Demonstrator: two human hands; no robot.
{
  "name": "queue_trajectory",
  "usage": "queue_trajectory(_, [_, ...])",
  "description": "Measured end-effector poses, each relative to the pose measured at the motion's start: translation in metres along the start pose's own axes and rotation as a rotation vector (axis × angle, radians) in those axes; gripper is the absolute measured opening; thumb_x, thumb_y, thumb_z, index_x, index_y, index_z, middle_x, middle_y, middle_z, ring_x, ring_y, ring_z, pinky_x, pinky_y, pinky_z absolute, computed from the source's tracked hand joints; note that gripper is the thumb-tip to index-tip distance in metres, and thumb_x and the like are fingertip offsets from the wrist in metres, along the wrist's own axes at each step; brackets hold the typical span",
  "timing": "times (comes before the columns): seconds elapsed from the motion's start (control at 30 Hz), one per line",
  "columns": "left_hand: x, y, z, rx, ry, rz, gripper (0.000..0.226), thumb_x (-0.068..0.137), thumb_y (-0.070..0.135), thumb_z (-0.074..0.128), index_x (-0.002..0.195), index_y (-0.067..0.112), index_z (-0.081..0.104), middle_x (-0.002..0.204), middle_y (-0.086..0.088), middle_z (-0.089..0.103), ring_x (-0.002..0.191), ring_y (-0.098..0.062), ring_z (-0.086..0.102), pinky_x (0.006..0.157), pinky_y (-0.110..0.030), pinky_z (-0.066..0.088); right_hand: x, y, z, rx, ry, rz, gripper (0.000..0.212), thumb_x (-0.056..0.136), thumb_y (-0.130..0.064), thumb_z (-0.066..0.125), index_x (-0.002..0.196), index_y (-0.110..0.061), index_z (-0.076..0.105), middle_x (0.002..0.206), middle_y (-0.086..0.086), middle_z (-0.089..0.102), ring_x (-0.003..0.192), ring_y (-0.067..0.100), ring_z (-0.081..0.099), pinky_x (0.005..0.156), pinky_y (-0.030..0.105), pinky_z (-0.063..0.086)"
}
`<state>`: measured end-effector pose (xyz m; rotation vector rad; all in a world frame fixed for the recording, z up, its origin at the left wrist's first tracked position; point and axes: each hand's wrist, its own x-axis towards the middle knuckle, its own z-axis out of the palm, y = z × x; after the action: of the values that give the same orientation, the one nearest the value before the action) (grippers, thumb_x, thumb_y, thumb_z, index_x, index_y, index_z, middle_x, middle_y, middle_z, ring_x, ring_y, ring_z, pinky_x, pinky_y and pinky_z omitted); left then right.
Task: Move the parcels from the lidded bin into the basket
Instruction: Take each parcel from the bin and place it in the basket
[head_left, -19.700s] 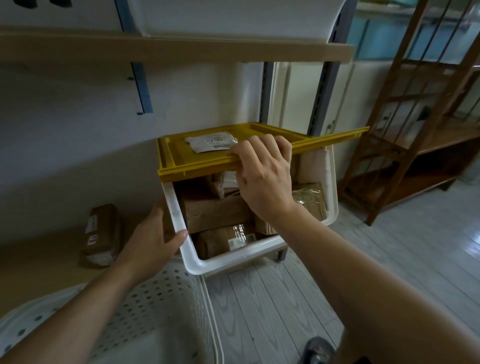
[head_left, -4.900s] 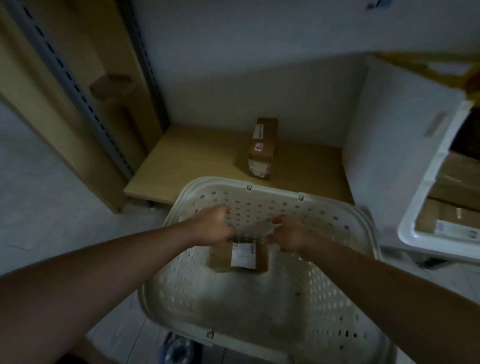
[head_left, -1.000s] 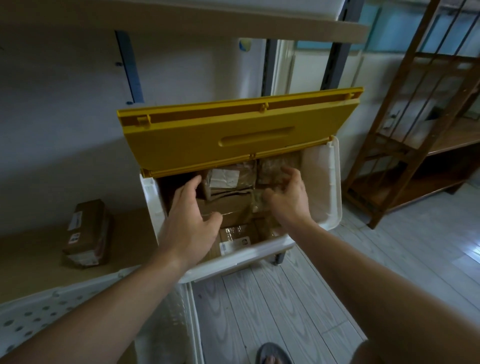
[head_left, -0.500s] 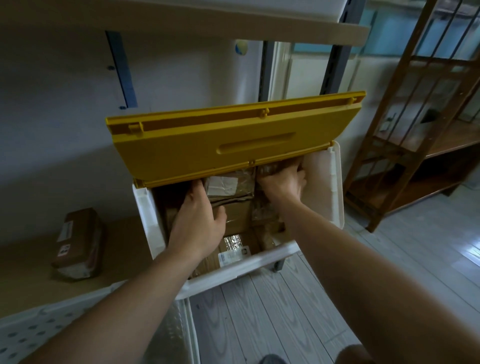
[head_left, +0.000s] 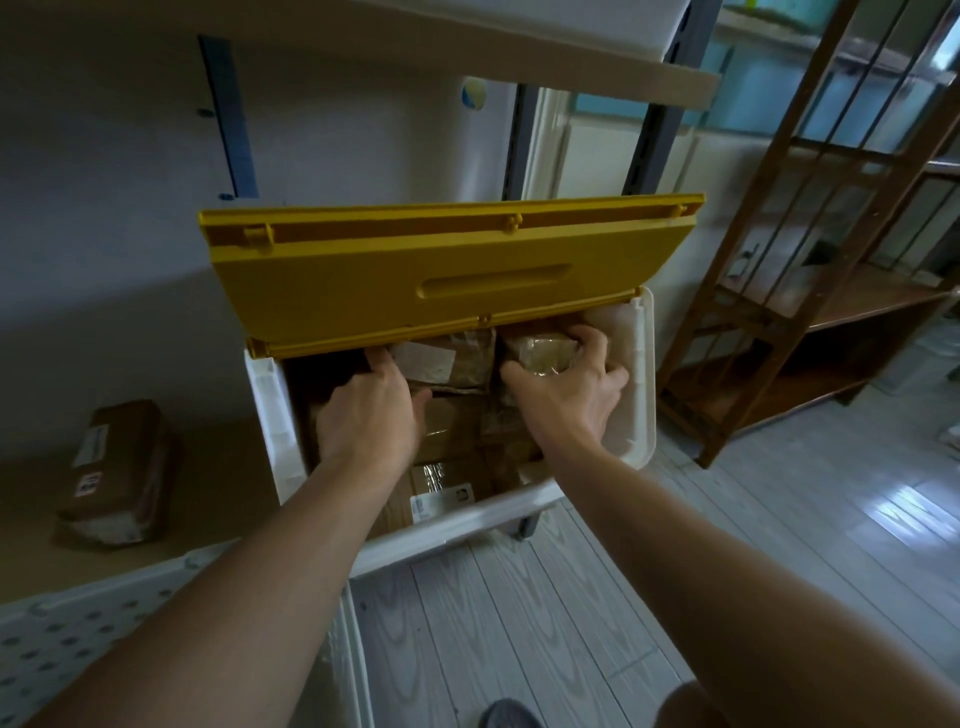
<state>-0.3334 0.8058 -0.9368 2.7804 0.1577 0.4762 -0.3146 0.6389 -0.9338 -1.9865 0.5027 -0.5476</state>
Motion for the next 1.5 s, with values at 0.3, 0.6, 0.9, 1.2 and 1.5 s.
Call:
queue_trajectory(0.3, [-0.008, -0.021, -0.003, -0.207, -0.067, 0.092, 0.061, 0.099, 0.034, 0.06, 0.146, 0.011, 0.028, 0.092, -0.008, 0.067, 0.064, -0.021, 0.064, 0.056, -0.035, 0.053, -0.025, 0.001, -0.047, -0.02, 0.021, -0.063, 0.069, 0.066, -0.04, 0.081, 0.123, -0.042, 0.043, 0.127, 0.004, 0.033, 0.124, 0.029, 0.04, 0.1, 0.049, 0.047])
queue_trajectory(0.6, [-0.042, -0.015, -0.038, -0.509, -0.2, 0.034, 0.048, 0.1, 0.046, 0.051, 0.144, 0.03, 0.041, 0.137, 0.002, 0.049, 0.118, -0.022, 0.055, 0.097, -0.049, 0.05, -0.068, -0.007, -0.097, 0.067, -0.088, -0.214, 0.065, 0.068, -0.048, 0.085, 0.12, -0.049, 0.045, 0.126, 0.0, 0.036, 0.119, 0.027, 0.043, 0.097, 0.046, 0.048])
queue_trajectory(0.9, [-0.112, -0.002, -0.113, -1.575, -0.575, -0.28, 0.049, 0.092, 0.054, 0.056, 0.133, 0.028, 0.062, 0.122, -0.006, 0.073, 0.111, -0.025, 0.071, 0.082, -0.039, 0.061, -0.147, -0.029, -0.094, 0.251, -0.285, -0.445, 0.082, 0.053, -0.072, 0.078, 0.123, -0.052, 0.039, 0.126, -0.011, 0.036, 0.114, 0.0, 0.045, 0.08, 0.019, 0.052])
queue_trajectory(1.2, [-0.133, -0.072, -0.149, -1.615, -0.227, -0.331, 0.053, 0.081, 0.042, 0.065, 0.128, 0.017, 0.065, 0.116, -0.012, 0.074, 0.103, -0.028, 0.074, 0.068, -0.035, 0.061, -0.187, -0.061, -0.043, 0.342, -0.462, -0.61, 0.084, 0.054, -0.079, 0.071, 0.126, -0.053, 0.035, 0.127, -0.016, 0.037, 0.115, -0.012, 0.04, 0.087, 0.002, 0.042])
queue_trajectory(1.5, [-0.127, -0.149, -0.163, -1.688, 0.102, -0.523, 0.062, 0.079, 0.042, 0.075, 0.134, 0.017, 0.061, 0.125, -0.013, 0.071, 0.113, -0.031, 0.07, 0.091, -0.05, 0.057, -0.223, -0.099, 0.022, 0.467, -0.61, -0.612, 0.054, 0.074, -0.067, 0.067, 0.12, -0.043, 0.051, 0.123, -0.01, 0.044, 0.108, -0.003, 0.051, 0.081, 0.022, 0.058])
